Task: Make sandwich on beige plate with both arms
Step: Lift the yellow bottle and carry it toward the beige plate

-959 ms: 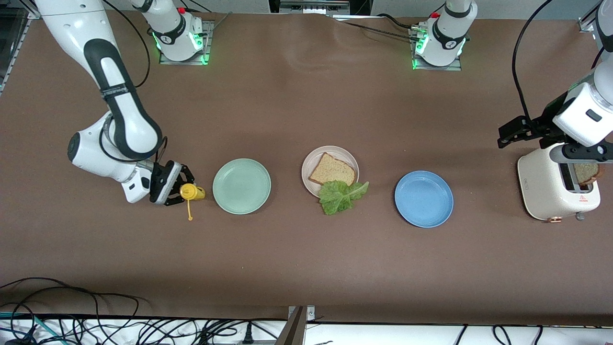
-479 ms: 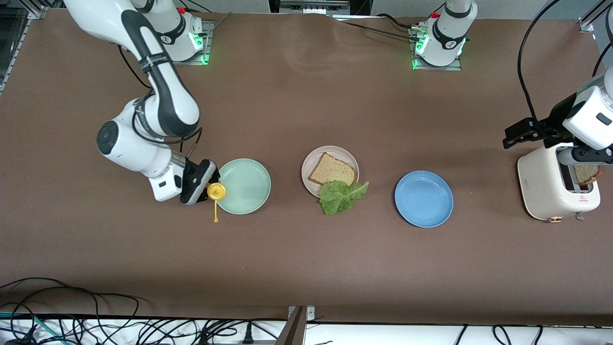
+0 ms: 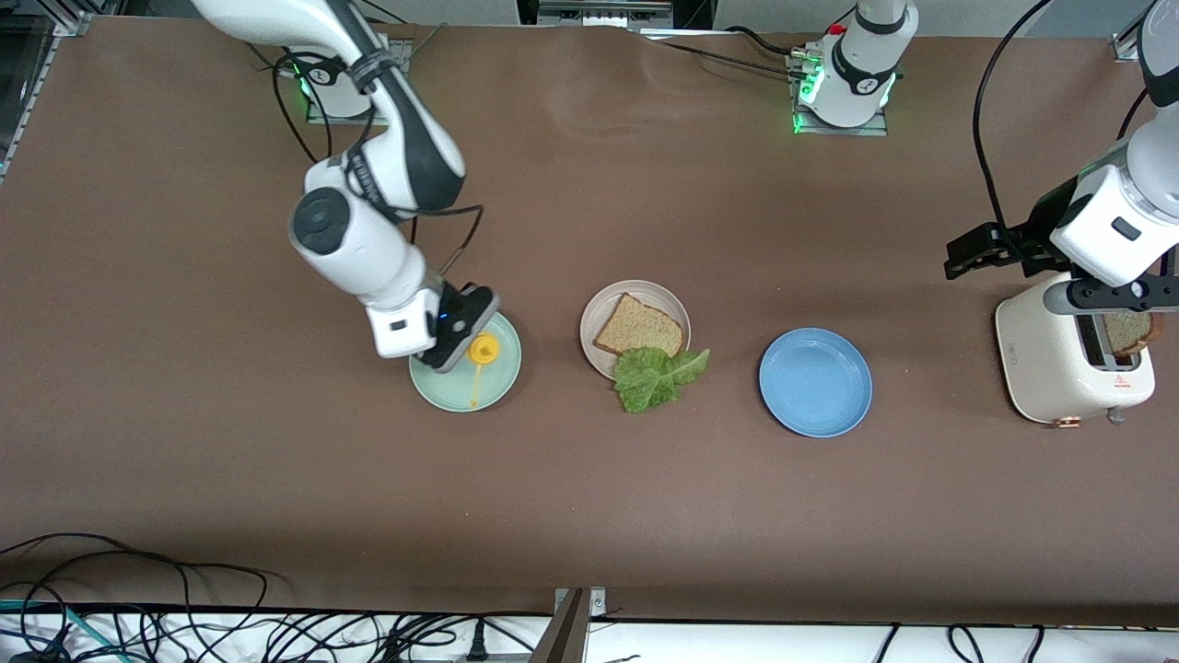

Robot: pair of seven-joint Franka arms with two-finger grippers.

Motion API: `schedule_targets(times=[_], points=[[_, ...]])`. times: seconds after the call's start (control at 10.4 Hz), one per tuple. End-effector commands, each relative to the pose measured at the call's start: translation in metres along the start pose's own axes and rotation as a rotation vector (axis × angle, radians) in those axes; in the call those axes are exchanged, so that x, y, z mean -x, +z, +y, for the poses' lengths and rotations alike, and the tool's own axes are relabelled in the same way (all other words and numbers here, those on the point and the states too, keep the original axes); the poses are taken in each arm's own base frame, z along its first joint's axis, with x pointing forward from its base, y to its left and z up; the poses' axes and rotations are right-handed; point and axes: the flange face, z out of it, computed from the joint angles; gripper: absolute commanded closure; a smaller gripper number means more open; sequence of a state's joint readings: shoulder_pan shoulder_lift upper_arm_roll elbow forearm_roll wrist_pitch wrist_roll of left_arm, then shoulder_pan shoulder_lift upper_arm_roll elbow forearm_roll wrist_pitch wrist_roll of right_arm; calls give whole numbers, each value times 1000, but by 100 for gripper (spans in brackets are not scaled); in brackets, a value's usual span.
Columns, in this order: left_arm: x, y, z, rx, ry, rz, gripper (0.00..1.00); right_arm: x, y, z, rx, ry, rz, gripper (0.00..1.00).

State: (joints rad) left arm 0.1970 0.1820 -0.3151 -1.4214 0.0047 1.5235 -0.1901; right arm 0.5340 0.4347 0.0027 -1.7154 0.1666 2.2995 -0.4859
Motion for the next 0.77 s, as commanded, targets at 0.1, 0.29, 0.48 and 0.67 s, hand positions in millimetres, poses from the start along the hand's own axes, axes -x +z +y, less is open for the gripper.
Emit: schedule_targets(times=[0.1,0.29,0.48,0.67], points=[[3,-9,7,17,-25,6,0,-29,-4,-39,26,37,-53,100],[7,-9,23,7,7,8,0,-45,9,-66,60,44,-95,100],[9,-7,35,7,29,5,0,-68,19,-89,82,47,-138,100],[9,-7,38,7,35,7,0,-77,37,-109,108,65,-155,100]])
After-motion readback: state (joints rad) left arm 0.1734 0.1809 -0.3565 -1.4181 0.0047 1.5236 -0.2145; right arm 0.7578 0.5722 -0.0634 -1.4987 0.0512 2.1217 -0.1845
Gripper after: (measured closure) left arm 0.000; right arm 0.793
